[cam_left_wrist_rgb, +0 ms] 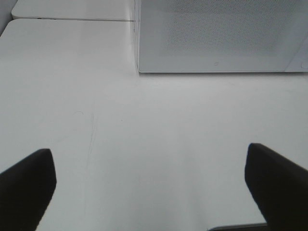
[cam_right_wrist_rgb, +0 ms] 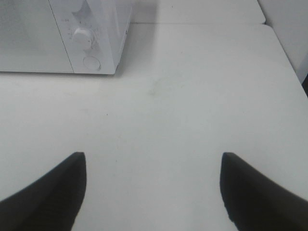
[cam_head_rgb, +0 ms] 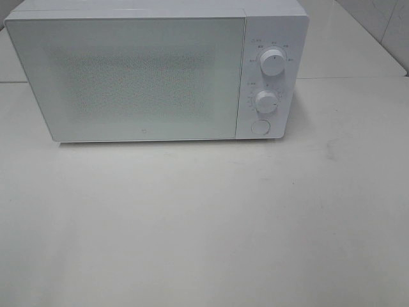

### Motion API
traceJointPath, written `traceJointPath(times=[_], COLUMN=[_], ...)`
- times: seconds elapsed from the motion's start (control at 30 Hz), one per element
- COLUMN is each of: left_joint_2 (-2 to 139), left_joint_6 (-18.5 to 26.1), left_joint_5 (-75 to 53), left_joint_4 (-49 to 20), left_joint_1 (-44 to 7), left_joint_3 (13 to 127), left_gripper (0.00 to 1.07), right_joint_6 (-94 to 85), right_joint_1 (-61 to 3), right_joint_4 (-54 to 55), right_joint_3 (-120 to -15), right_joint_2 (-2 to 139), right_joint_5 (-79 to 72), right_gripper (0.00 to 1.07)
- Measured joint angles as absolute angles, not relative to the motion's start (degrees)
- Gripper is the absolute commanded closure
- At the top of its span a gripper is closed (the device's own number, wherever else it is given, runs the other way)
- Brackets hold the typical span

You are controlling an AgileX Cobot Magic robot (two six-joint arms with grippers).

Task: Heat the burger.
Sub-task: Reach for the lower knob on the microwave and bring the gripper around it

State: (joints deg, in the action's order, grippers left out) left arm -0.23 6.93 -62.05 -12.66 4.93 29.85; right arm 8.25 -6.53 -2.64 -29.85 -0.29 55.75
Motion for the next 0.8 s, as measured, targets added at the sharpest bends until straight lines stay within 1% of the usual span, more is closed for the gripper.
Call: traceJointPath(times=[0.1, 0.17, 0.37, 0.47, 0.53, 0.73, 0.8], left_joint_2=[-0.23, -0.23, -0.23, -0.23, -0.23, -0.23, -0.23], left_joint_6=[6.93, 6.93, 6.93, 6.93, 6.93, 6.93, 6.93], left_joint_5=[-62.05, -62.05, -62.05, -62.05, -62.05, -62.05, -62.05], left_joint_4=[-12.66, -12.66, -12.66, -12.66, -12.66, -12.66, -12.66], left_joint_1=[4.93, 4.93, 4.93, 4.93, 4.93, 4.93, 4.93], left_joint_3=[29.85, 29.85, 29.85, 29.85, 29.85, 29.85, 29.85], left_gripper=[0.06, 0.06, 0.06, 0.06, 0.06, 0.06, 0.06], right_joint_6=[8.25, 8.25, 8.25, 8.25, 8.25, 8.25, 8.25], right_joint_1=[-6.53, -6.53, -6.53, -6.53, -6.53, -6.53, -6.53], right_joint_4=[-2.64, -2.64, -2.64, -2.64, -2.64, -2.64, -2.64], right_joint_3=[-30.31, -30.71, -30.71, -30.71, -30.14, -28.53, -27.16], right_joint_2=[-0.06, 3.27, 8.08, 11.57, 16.9, 21.43, 26.53], right_joint_5=[55.0, 51.39, 46.93, 43.14, 37.59, 31.97, 26.36], right_gripper=[0.32, 0.32, 0.32, 0.32, 0.32, 0.32, 0.32])
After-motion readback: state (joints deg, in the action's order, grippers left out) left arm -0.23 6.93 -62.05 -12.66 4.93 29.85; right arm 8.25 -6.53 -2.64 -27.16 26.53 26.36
